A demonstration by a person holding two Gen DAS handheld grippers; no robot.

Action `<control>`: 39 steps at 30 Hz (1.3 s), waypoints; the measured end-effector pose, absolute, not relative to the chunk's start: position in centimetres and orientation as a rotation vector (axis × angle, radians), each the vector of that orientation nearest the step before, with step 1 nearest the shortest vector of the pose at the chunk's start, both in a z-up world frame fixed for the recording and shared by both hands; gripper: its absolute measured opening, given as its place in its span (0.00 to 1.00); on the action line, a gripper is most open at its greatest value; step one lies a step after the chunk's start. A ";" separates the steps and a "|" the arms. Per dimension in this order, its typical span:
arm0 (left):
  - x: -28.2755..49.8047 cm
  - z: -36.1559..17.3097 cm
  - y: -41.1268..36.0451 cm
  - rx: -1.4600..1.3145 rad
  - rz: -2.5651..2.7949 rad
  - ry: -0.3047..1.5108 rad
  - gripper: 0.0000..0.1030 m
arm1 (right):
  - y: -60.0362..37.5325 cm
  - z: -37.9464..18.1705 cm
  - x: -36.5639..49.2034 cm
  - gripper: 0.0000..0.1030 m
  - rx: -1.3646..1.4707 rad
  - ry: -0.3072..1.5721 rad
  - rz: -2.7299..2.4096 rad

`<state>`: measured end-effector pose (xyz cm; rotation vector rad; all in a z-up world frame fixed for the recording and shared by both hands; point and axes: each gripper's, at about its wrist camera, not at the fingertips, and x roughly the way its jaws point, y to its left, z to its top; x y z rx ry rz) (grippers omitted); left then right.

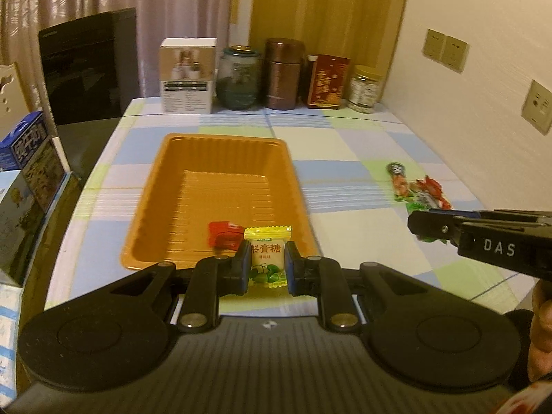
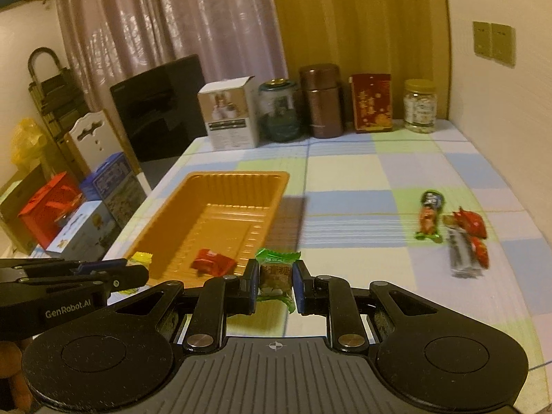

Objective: Organize snacks
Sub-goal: 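Carry both candies over the orange tray and open both tools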

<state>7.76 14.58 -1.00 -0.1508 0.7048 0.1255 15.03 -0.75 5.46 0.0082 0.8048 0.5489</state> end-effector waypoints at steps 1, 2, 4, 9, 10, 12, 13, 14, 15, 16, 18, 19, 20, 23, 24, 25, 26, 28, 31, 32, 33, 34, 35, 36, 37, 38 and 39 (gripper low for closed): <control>7.8 -1.0 15.0 -0.152 0.133 0.707 0.17 | -0.4 5.3 15.1 0.20 0.006 0.808 0.555; 7.8 -1.0 15.3 -0.153 0.138 0.708 0.17 | -0.1 5.2 15.2 0.20 0.004 0.810 0.560; 7.8 -1.0 15.8 -0.151 0.147 0.710 0.17 | 0.6 4.8 15.3 0.20 0.001 0.818 0.571; 8.2 -1.3 17.0 -0.152 0.163 0.714 0.17 | 2.3 4.1 15.8 0.20 -0.008 0.831 0.599; 8.2 -1.4 17.2 -0.152 0.165 0.715 0.17 | 2.6 3.9 15.9 0.20 -0.010 0.833 0.604; 8.5 -1.5 17.5 -0.153 0.168 0.717 0.17 | 3.2 3.7 16.2 0.20 -0.010 0.836 0.609; 8.7 -1.6 17.7 -0.152 0.170 0.719 0.17 | 3.5 3.6 16.4 0.20 -0.008 0.838 0.611; 8.8 -1.6 18.0 -0.153 0.171 0.720 0.17 | 3.8 3.6 16.5 0.20 -0.006 0.839 0.614; 9.0 -1.7 18.3 -0.154 0.172 0.721 0.17 | 4.1 3.5 16.6 0.20 -0.005 0.840 0.616; 9.1 -1.8 18.5 -0.155 0.174 0.722 0.17 | 4.4 3.4 16.8 0.20 -0.004 0.841 0.619; 9.3 -1.9 19.0 -0.155 0.176 0.724 0.17 | 4.9 3.3 17.2 0.20 -0.003 0.844 0.623; 9.5 -2.0 19.2 -0.156 0.177 0.726 0.17 | 5.2 3.1 17.4 0.20 -0.004 0.846 0.624; 9.7 -2.1 19.5 -0.156 0.178 0.728 0.17 | 5.5 3.0 17.6 0.20 -0.005 0.848 0.626; 10.3 -2.5 20.3 -0.152 0.179 0.736 0.17 | 6.3 2.4 18.4 0.20 -0.006 0.858 0.627; 10.5 -2.7 20.6 -0.153 0.180 0.738 0.17 | 6.5 2.3 18.6 0.20 -0.004 0.860 0.627; 10.7 -2.8 20.9 -0.155 0.180 0.740 0.17 | 6.8 2.1 18.9 0.20 -0.001 0.864 0.627; 10.9 -2.9 21.2 -0.157 0.181 0.742 0.17 | 7.0 1.9 19.1 0.20 0.000 0.867 0.627; 11.2 -3.2 21.6 -0.161 0.181 0.744 0.17 | 7.3 1.6 19.5 0.20 0.003 0.873 0.627; 11.9 -3.6 21.9 -0.159 0.176 0.749 0.17 | 7.7 1.1 20.1 0.20 0.008 0.883 0.626; 12.0 -3.7 21.9 -0.158 0.175 0.750 0.17 | 7.8 1.0 20.2 0.20 0.009 0.884 0.626; 12.2 -3.9 22.0 -0.155 0.174 0.752 0.17 | 7.8 0.9 20.4 0.20 0.010 0.887 0.625; 12.4 -4.0 22.0 -0.154 0.173 0.753 0.17 | 7.9 0.8 20.4 0.20 0.011 0.888 0.623; 12.6 -4.2 22.1 -0.152 0.172 0.753 0.17 | 7.8 0.6 20.6 0.20 0.013 0.889 0.622; 12.8 -4.3 22.1 -0.150 0.171 0.753 0.17 | 7.8 0.6 20.6 0.20 0.014 0.891 0.620; 13.0 -4.5 22.2 -0.149 0.172 0.754 0.17 | 7.8 0.5 20.7 0.20 0.015 0.893 0.618; 13.2 -4.7 22.3 -0.148 0.173 0.755 0.17 | 7.8 0.3 20.8 0.20 0.016 0.895 0.616; 13.5 -4.8 22.3 -0.144 0.173 0.754 0.17 | 7.8 0.3 20.9 0.20 0.017 0.897 0.615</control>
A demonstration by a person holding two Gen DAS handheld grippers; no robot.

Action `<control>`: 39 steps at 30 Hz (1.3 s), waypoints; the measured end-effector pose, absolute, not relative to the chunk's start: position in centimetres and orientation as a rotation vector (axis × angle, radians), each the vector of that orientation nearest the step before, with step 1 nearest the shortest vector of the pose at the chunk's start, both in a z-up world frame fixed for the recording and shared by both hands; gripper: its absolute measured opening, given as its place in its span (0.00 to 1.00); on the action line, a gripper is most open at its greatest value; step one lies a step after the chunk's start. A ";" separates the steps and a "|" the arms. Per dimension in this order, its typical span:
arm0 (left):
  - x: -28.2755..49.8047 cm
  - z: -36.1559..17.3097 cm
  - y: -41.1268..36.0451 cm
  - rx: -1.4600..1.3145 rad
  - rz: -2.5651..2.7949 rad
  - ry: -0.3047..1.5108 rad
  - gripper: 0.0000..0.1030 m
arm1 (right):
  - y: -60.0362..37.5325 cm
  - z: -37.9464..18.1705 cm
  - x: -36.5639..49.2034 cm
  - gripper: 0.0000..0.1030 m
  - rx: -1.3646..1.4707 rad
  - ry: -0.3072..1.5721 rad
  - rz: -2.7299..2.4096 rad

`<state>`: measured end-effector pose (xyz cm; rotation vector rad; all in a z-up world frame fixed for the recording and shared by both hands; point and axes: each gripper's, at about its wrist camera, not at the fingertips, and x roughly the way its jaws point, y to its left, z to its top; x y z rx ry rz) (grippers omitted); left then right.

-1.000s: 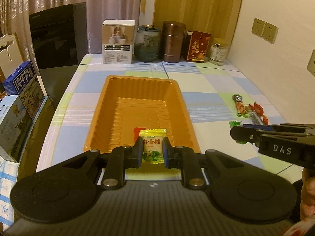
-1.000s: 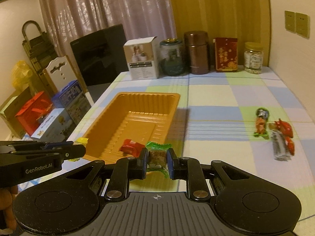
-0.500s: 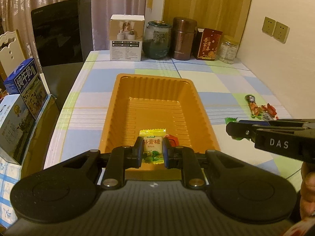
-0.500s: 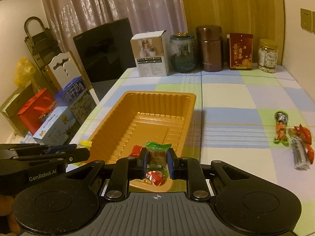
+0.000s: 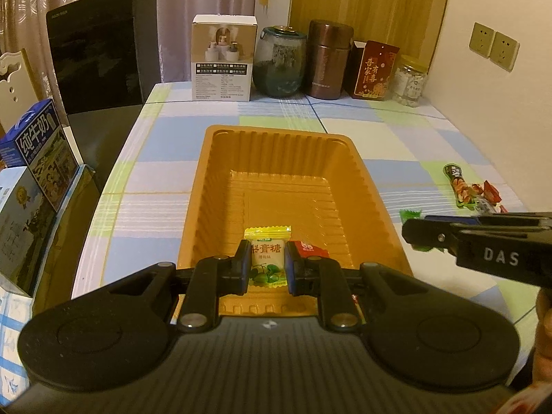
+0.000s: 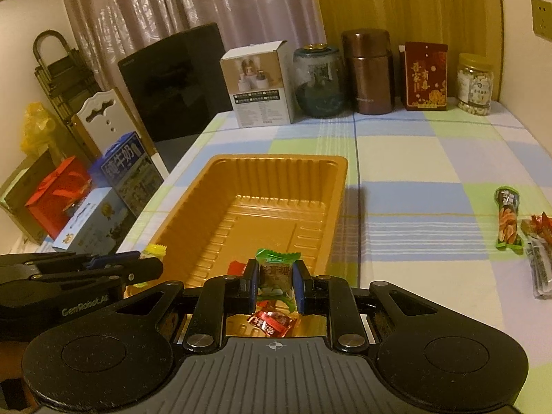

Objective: Organize snacks
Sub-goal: 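Carry both candies over the orange tray and open both tools, then move both open tools back toward the remaining snacks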

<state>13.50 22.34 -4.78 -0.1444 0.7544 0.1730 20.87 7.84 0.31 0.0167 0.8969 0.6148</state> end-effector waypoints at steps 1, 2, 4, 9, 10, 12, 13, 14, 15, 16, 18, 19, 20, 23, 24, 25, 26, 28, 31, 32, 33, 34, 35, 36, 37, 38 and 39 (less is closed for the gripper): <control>13.8 -4.9 22.4 -0.140 0.176 0.755 0.18 | 7.8 0.2 20.9 0.20 0.017 0.898 0.615; 14.0 -5.1 22.4 -0.135 0.182 0.756 0.19 | 7.8 0.2 20.9 0.20 0.018 0.899 0.615; 14.3 -5.3 22.5 -0.136 0.191 0.760 0.27 | 7.7 0.1 20.9 0.20 0.021 0.903 0.614; 13.5 -5.4 22.8 -0.156 0.204 0.750 0.27 | 7.4 -0.1 20.9 0.20 0.030 0.908 0.609; 13.2 -5.4 22.9 -0.157 0.208 0.751 0.27 | 7.4 -0.2 21.0 0.20 0.033 0.910 0.608; 12.6 -5.3 23.0 -0.163 0.216 0.750 0.27 | 7.3 -0.1 20.9 0.20 0.039 0.911 0.609; 12.3 -5.3 23.1 -0.171 0.221 0.749 0.27 | 7.4 -0.1 20.9 0.20 0.042 0.911 0.611; 12.0 -5.3 23.2 -0.178 0.226 0.748 0.27 | 7.4 -0.1 20.9 0.20 0.044 0.912 0.613; 11.7 -5.2 23.2 -0.185 0.230 0.747 0.27 | 7.4 0.0 20.9 0.20 0.045 0.912 0.616; 11.6 -5.2 23.3 -0.190 0.232 0.747 0.27 | 7.5 0.0 20.9 0.20 0.047 0.912 0.619; 11.1 -5.1 23.4 -0.198 0.237 0.745 0.27 | 7.7 0.1 20.8 0.20 0.050 0.911 0.625; 10.9 -5.1 23.4 -0.201 0.237 0.745 0.28 | 7.9 0.1 20.8 0.20 0.054 0.911 0.628; 10.7 -5.0 23.4 -0.202 0.241 0.743 0.28 | 8.0 0.2 20.8 0.20 0.056 0.909 0.631; 10.3 -4.9 23.5 -0.207 0.247 0.738 0.28 | 8.4 0.3 21.0 0.20 0.074 0.904 0.643; 10.2 -4.8 23.5 -0.207 0.249 0.737 0.28 | 8.5 0.3 21.2 0.21 0.085 0.901 0.650; 10.2 -4.8 23.5 -0.206 0.252 0.736 0.28 | 8.6 0.4 21.3 0.21 0.107 0.896 0.659; 10.1 -4.8 23.6 -0.207 0.253 0.736 0.28 | 8.6 0.5 21.6 0.21 0.130 0.893 0.670; 9.9 -4.8 23.6 -0.207 0.257 0.735 0.30 | 8.5 0.7 21.9 0.30 0.151 0.890 0.668; 9.7 -4.8 23.5 -0.210 0.258 0.735 0.31 | 8.0 1.1 21.8 0.57 0.172 0.863 0.650; 9.6 -4.9 23.4 -0.212 0.259 0.736 0.31 | 7.7 1.2 21.7 0.57 0.172 0.860 0.642; 9.5 -4.9 23.3 -0.213 0.259 0.738 0.31 | 7.5 1.3 21.7 0.57 0.171 0.860 0.634; 9.3 -5.0 23.2 -0.216 0.259 0.739 0.31 | 7.1 1.4 21.6 0.57 0.173 0.862 0.624; 9.2 -5.0 23.1 -0.220 0.259 0.739 0.32 | 6.6 1.4 21.5 0.57 0.176 0.865 0.615; 9.1 -5.0 23.0 -0.223 0.259 0.740 0.32 | 6.2 1.5 21.2 0.57 0.179 0.867 0.607; 9.0 -5.0 22.8 -0.224 0.259 0.740 0.32 | 5.8 1.6 21.0 0.57 0.180 0.869 0.598; 8.9 -5.0 22.6 -0.224 0.258 0.741 0.33 | 5.2 1.6 20.8 0.57 0.180 0.871 0.586; 8.7 -4.9 22.3 -0.224 0.257 0.742 0.33 | 4.7 1.7 20.6 0.57 0.181 0.871 0.577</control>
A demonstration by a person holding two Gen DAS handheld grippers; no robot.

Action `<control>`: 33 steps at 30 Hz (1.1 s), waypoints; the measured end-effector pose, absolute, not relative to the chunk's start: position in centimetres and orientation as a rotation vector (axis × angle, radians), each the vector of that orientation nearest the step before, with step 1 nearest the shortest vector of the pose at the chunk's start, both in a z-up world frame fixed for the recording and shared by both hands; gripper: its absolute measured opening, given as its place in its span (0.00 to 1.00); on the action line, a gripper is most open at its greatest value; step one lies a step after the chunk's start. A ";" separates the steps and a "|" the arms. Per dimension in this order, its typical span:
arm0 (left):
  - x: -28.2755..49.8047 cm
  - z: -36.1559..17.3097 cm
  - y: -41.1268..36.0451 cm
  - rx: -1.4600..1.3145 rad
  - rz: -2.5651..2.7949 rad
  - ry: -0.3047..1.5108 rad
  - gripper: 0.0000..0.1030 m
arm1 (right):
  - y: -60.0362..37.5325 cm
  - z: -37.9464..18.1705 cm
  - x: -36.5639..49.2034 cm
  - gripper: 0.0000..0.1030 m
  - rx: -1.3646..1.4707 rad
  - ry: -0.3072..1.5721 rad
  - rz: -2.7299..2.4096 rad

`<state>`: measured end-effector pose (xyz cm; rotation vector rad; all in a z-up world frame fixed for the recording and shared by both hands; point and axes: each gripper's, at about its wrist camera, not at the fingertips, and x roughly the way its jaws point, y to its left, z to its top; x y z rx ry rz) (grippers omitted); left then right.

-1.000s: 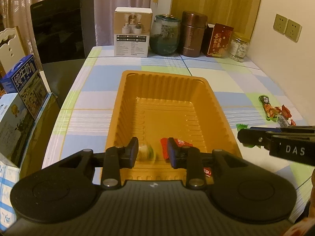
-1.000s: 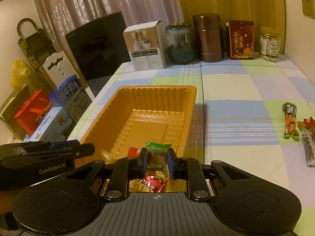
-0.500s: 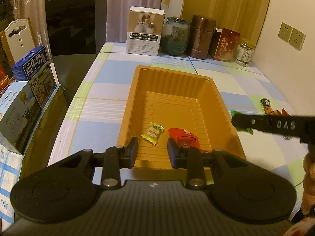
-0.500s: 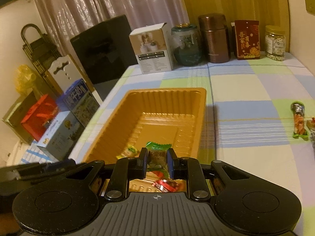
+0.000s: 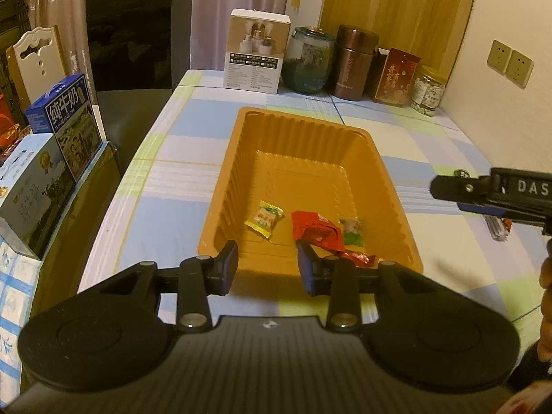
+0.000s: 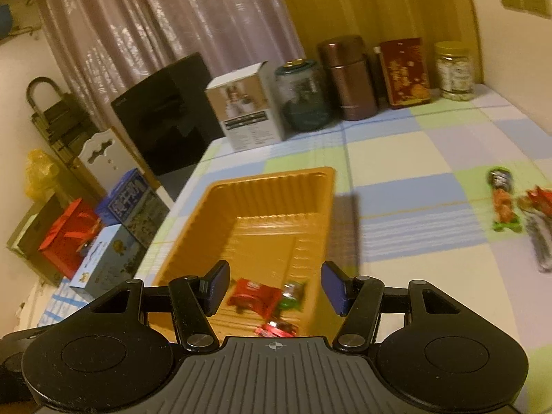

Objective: Organize snacks
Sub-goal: 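Move both open tools back toward the remaining snacks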

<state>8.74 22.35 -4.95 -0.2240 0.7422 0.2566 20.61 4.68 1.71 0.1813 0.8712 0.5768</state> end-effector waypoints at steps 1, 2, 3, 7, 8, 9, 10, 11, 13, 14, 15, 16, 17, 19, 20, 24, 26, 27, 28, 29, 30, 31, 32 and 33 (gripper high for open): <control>8.6 -4.9 22.1 -0.224 0.255 0.742 0.33 | 4.1 1.8 20.4 0.57 0.185 0.873 0.565; 8.5 -4.8 21.8 -0.223 0.253 0.742 0.34 | 3.5 1.8 20.1 0.57 0.190 0.877 0.552; 8.3 -4.7 21.6 -0.222 0.251 0.742 0.35 | 3.0 1.9 19.8 0.57 0.194 0.880 0.541; 7.9 -4.3 20.2 -0.217 0.234 0.744 0.38 | 0.9 2.2 18.6 0.57 0.204 0.888 0.499; 7.8 -4.1 19.7 -0.212 0.230 0.745 0.40 | 0.4 2.3 18.3 0.57 0.203 0.888 0.492; 7.7 -4.0 19.3 -0.210 0.226 0.745 0.42 | 0.0 2.5 18.1 0.57 0.199 0.887 0.485; 7.7 -3.9 18.8 -0.208 0.219 0.746 0.43 | -0.5 2.6 17.9 0.57 0.191 0.883 0.479; 7.6 -3.7 18.2 -0.205 0.211 0.746 0.43 | -0.9 2.8 17.7 0.57 0.179 0.878 0.474; 7.6 -3.5 17.3 -0.200 0.200 0.746 0.45 | -1.6 3.2 17.3 0.57 0.155 0.865 0.461; 7.6 -3.3 16.9 -0.200 0.192 0.744 0.47 | -2.0 3.5 17.1 0.57 0.145 0.858 0.456; 7.7 -3.1 16.4 -0.199 0.186 0.742 0.48 | -2.3 3.6 16.8 0.57 0.137 0.851 0.452; 7.7 -3.0 15.9 -0.198 0.179 0.740 0.48 | -2.7 3.8 16.6 0.57 0.130 0.845 0.447; 7.7 -2.9 15.4 -0.196 0.172 0.738 0.50 | -3.2 4.0 16.5 0.57 0.125 0.840 0.442; 7.8 -2.5 14.3 -0.190 0.155 0.732 0.53 | -4.2 4.1 16.1 0.57 0.120 0.837 0.429; 7.9 -2.4 13.7 -0.186 0.147 0.730 0.53 | -4.8 4.2 16.0 0.57 0.120 0.838 0.420; 8.6 -2.2 11.7 -0.181 0.114 0.732 0.57 | -7.4 4.4 15.8 0.57 0.122 0.844 0.367; 9.1 -2.1 10.7 -0.186 0.094 0.735 0.57 | -8.8 4.5 15.8 0.57 0.122 0.851 0.338; 9.3 -2.1 10.1 -0.189 0.085 0.736 0.58 | -9.6 4.5 15.9 0.57 0.122 0.854 0.320; 9.5 -2.0 9.7 -0.190 0.077 0.736 0.60 | -10.2 4.6 15.8 0.57 0.124 0.855 0.305; 9.7 -2.0 9.1 -0.188 0.069 0.734 0.61 | -11.0 4.6 15.9 0.57 0.126 0.858 0.289; 9.9 -1.9 8.6 -0.187 0.062 0.733 0.62 | -11.6 4.6 15.9 0.57 0.127 0.861 0.276; 10.1 -1.9 8.1 -0.187 0.055 0.732 0.63 | -12.2 4.6 15.9 0.57 0.128 0.864 0.262; 10.3 -1.9 7.6 -0.189 0.048 0.732 0.64 | -12.8 4.6 15.9 0.57 0.130 0.866 0.250; 10.6 -1.9 7.2 -0.190 0.041 0.734 0.64 | -13.3 4.6 15.9 0.57 0.131 0.867 0.240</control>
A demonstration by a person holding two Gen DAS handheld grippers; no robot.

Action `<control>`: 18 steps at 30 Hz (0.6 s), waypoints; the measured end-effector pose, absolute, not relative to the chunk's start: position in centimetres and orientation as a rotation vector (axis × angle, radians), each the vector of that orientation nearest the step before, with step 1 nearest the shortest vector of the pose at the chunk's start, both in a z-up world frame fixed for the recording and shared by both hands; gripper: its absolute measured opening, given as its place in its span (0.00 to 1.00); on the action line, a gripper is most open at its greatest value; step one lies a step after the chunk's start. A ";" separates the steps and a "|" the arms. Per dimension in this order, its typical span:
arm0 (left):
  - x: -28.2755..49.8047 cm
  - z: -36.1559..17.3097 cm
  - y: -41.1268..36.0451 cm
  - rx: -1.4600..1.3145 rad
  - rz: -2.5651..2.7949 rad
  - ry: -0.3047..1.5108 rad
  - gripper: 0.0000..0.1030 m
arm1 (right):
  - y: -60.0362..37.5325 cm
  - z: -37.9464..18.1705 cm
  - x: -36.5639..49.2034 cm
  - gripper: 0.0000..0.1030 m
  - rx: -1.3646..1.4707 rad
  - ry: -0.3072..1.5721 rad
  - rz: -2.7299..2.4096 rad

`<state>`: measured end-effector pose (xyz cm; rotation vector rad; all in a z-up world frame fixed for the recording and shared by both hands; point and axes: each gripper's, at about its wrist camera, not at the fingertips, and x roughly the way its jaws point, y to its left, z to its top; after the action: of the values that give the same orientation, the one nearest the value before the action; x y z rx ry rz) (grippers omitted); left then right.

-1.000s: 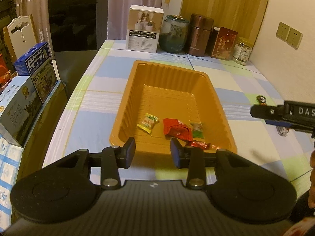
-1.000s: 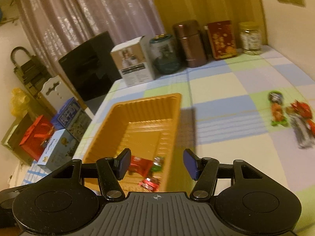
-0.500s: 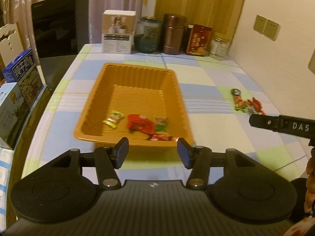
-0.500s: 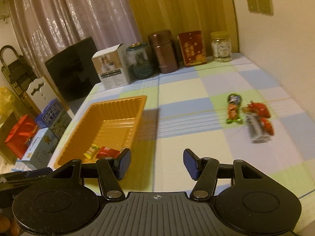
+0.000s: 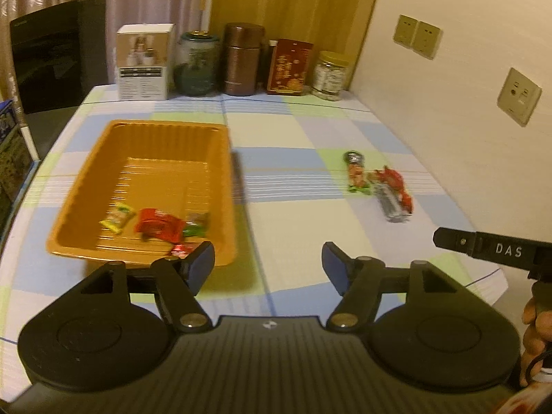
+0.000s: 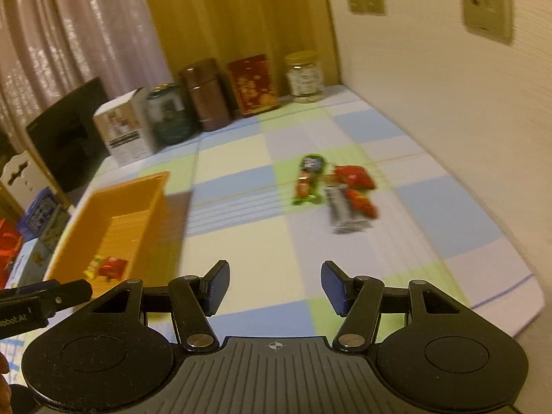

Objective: Organize snacks
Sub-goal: 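Move both open tools back toward the remaining snacks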

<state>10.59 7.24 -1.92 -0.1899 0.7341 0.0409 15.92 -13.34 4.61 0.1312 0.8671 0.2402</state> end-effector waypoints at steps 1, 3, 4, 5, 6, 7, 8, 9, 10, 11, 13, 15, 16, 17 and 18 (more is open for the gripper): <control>10.8 -2.0 6.8 -0.189 0.034 0.736 0.64 | -13.9 4.6 16.0 0.57 0.131 0.869 0.230; 11.3 -2.0 5.9 -0.185 0.020 0.742 0.64 | -14.9 4.6 15.9 0.57 0.133 0.868 0.212; 11.5 -2.0 5.6 -0.182 0.013 0.744 0.64 | -15.3 4.7 15.9 0.57 0.136 0.868 0.203; 11.7 -2.1 5.1 -0.178 0.006 0.746 0.64 | -15.7 4.7 15.9 0.57 0.139 0.868 0.194; 11.8 -2.1 4.8 -0.176 0.000 0.748 0.64 | -16.1 4.7 15.9 0.57 0.142 0.867 0.187; 12.0 -2.1 4.5 -0.173 -0.006 0.750 0.65 | -16.5 4.7 15.8 0.57 0.145 0.866 0.181; 12.1 -2.2 4.2 -0.171 -0.011 0.752 0.65 | -16.8 4.7 15.8 0.57 0.148 0.865 0.175; 12.3 -2.2 3.8 -0.168 -0.016 0.754 0.65 | -17.2 4.7 15.9 0.57 0.149 0.865 0.169; 12.4 -2.2 3.5 -0.164 -0.020 0.755 0.65 | -17.4 4.8 15.9 0.57 0.150 0.865 0.164; 12.5 -2.2 3.3 -0.160 -0.024 0.756 0.65 | -17.7 4.8 15.9 0.57 0.152 0.865 0.161; 12.8 -2.2 2.7 -0.155 -0.032 0.758 0.65 | -18.1 4.8 15.9 0.57 0.154 0.864 0.155; 13.1 -2.2 2.2 -0.148 -0.041 0.761 0.65 | -18.5 4.8 15.9 0.57 0.157 0.862 0.148; 13.3 -2.2 2.0 -0.145 -0.045 0.762 0.66 | -18.8 4.8 15.9 0.57 0.158 0.862 0.144; 13.4 -2.3 1.7 -0.143 -0.050 0.763 0.66 | -19.0 4.8 16.0 0.57 0.160 0.862 0.140; 13.6 -2.3 1.5 -0.141 -0.054 0.764 0.66 | -19.2 4.8 16.1 0.57 0.162 0.862 0.136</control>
<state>13.59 1.47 -2.29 -0.1409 0.7636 -0.0539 16.06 -19.19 4.76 0.1623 0.8624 0.1360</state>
